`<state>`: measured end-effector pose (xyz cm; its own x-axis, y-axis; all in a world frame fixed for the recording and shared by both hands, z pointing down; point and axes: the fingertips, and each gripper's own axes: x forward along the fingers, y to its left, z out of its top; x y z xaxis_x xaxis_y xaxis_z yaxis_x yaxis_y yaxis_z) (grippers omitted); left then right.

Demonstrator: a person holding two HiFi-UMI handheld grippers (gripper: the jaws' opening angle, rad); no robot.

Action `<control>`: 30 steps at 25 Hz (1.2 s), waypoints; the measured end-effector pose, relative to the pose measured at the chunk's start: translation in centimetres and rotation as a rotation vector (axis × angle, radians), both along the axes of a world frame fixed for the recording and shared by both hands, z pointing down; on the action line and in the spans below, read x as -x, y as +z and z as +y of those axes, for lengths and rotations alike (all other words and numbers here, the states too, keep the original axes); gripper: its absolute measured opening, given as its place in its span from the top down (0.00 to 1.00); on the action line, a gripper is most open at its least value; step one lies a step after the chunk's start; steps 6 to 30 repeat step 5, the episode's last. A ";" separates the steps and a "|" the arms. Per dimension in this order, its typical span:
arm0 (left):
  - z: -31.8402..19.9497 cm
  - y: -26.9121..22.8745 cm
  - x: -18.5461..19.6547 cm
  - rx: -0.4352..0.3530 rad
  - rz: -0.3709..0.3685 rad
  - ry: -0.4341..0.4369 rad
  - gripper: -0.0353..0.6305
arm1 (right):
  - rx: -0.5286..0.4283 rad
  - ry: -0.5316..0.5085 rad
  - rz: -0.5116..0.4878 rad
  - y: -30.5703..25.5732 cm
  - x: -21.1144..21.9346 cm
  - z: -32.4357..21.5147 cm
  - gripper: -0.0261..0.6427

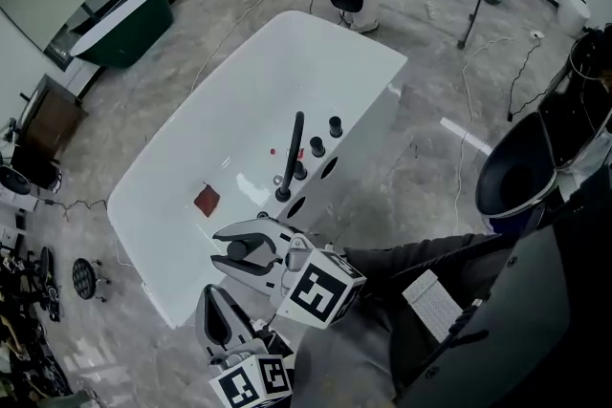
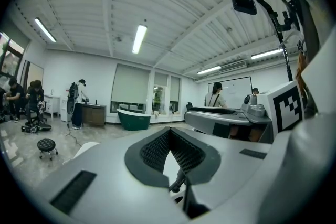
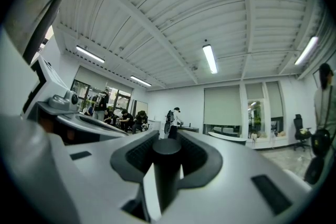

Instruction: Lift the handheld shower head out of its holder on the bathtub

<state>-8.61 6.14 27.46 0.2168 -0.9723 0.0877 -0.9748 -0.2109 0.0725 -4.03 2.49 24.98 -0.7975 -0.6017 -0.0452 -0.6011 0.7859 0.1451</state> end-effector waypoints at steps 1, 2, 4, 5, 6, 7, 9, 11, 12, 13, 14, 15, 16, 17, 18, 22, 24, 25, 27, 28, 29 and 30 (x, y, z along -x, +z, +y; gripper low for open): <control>-0.2 0.4 0.1 0.000 0.001 0.000 0.94 | 0.000 0.000 0.000 0.4 0.1 -0.2 0.79; -0.3 1.0 -0.2 0.000 0.001 0.000 0.94 | 0.000 -0.001 0.000 0.9 -0.2 -0.3 0.79; -0.5 2.3 -1.2 0.004 -0.001 -0.004 0.94 | 0.002 -0.005 -0.002 2.1 -1.2 -0.6 0.79; -0.6 2.9 -1.7 0.006 -0.002 -0.005 0.94 | 0.003 -0.007 -0.003 2.8 -1.7 -0.7 0.79; -0.6 2.9 -1.7 0.006 -0.002 -0.005 0.94 | 0.003 -0.007 -0.003 2.8 -1.7 -0.7 0.79; -0.6 2.9 -1.7 0.006 -0.002 -0.005 0.94 | 0.003 -0.007 -0.003 2.8 -1.7 -0.7 0.79; -0.6 2.9 -1.7 0.006 -0.002 -0.005 0.94 | 0.003 -0.007 -0.003 2.8 -1.7 -0.7 0.79; -0.6 2.9 -1.7 0.006 -0.002 -0.005 0.94 | 0.003 -0.007 -0.003 2.8 -1.7 -0.7 0.79; -0.6 2.9 -1.7 0.006 -0.002 -0.005 0.94 | 0.003 -0.007 -0.003 2.8 -1.7 -0.7 0.79; -0.6 2.9 -1.7 0.006 -0.002 -0.005 0.94 | 0.003 -0.007 -0.003 2.8 -1.7 -0.7 0.79; -0.6 2.9 -1.7 0.006 -0.002 -0.005 0.94 | 0.003 -0.007 -0.003 2.8 -1.7 -0.7 0.79; -0.6 2.9 -1.7 0.006 -0.002 -0.005 0.94 | 0.003 -0.007 -0.003 2.8 -1.7 -0.7 0.79; -0.6 2.9 -1.7 0.006 -0.002 -0.005 0.94 | 0.003 -0.007 -0.003 2.8 -1.7 -0.7 0.79; -0.6 2.9 -1.7 0.006 -0.002 -0.005 0.94 | 0.003 -0.007 -0.003 2.8 -1.7 -0.7 0.79; -0.6 2.9 -1.7 0.006 -0.002 -0.005 0.94 | 0.003 -0.007 -0.003 2.8 -1.7 -0.7 0.79; -0.6 2.9 -1.7 0.006 -0.002 -0.005 0.94 | 0.003 -0.007 -0.003 2.8 -1.7 -0.7 0.79; -0.6 2.9 -1.7 0.006 -0.002 -0.005 0.94 | 0.003 -0.007 -0.003 2.8 -1.7 -0.7 0.79; -0.6 2.9 -1.7 0.006 -0.002 -0.005 0.94 | 0.003 -0.007 -0.003 2.8 -1.7 -0.7 0.79; -0.6 2.9 -1.7 0.006 -0.002 -0.005 0.94 | 0.003 -0.007 -0.003 2.8 -1.7 -0.7 0.79; -0.6 2.9 -1.7 0.006 -0.002 -0.005 0.94 | 0.003 -0.007 -0.003 2.8 -1.7 -0.7 0.79; -0.6 2.9 -1.7 0.006 -0.002 -0.005 0.94 | 0.003 -0.007 -0.003 2.8 -1.7 -0.7 0.79; -0.6 2.9 -1.7 0.006 -0.002 -0.005 0.94 | 0.003 -0.007 -0.003 2.8 -1.7 -0.7 0.79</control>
